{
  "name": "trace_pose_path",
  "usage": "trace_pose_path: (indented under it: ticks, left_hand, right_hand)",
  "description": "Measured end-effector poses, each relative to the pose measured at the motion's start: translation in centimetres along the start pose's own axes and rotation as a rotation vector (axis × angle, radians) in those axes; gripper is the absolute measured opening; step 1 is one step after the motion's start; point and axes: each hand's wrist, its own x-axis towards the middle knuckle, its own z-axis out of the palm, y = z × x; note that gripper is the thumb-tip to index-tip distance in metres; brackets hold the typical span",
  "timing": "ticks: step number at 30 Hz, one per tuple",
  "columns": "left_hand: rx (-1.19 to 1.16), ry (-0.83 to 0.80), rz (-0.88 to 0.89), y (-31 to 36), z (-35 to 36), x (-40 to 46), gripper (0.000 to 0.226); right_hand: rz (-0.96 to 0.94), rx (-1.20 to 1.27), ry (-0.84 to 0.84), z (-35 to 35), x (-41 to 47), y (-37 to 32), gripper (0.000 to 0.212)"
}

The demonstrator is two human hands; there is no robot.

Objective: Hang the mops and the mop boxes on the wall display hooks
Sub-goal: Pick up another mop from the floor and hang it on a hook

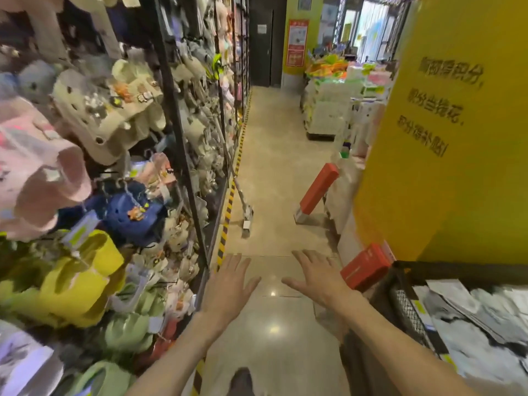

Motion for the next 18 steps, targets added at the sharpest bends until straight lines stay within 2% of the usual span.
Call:
trace_pose_path:
  ticks: [3, 7, 9, 11, 14, 15, 18]
  left_hand:
    - [-0.002, -0.008, 0.033, -1.4, 1.0, 9.6, 0.093]
    - [0.019, -0.001, 0.076, -2.6, 0.9, 22.9, 0.069]
    - [0.017, -0.037, 0.093, -2.3, 0.5, 28.9, 0.067]
    - [0.019, -0.042, 0.13, -1.9, 0.7, 34.1, 0.071]
    - [0.014, -0.002, 0.183, -2.0, 1.5, 41.3, 0.098]
    - [0.01, -0.004, 0.182, -2.1, 1.7, 43.6, 0.098]
    - [-0.01, -0.066, 0.141, -2.7, 3.1, 50.8, 0.073]
  right_hand:
    - [0.037, -0.026, -0.002, -0.9, 8.6, 1.9, 0.088]
    - [0.124, 0.009, -0.018, -3.1, 18.6, 4.4, 0.089]
    - [0.154, 0.029, -0.019, -4.3, 22.9, 5.9, 0.088]
    - [0.163, 0.049, -0.016, -5.2, 27.0, 7.5, 0.088]
    - [0.172, 0.067, 0.001, -6.3, 33.8, 10.0, 0.089]
    - [0.173, 0.063, 0.006, -6.4, 36.4, 10.9, 0.091]
    - [0.151, 0.033, 0.001, -6.2, 44.5, 13.5, 0.098]
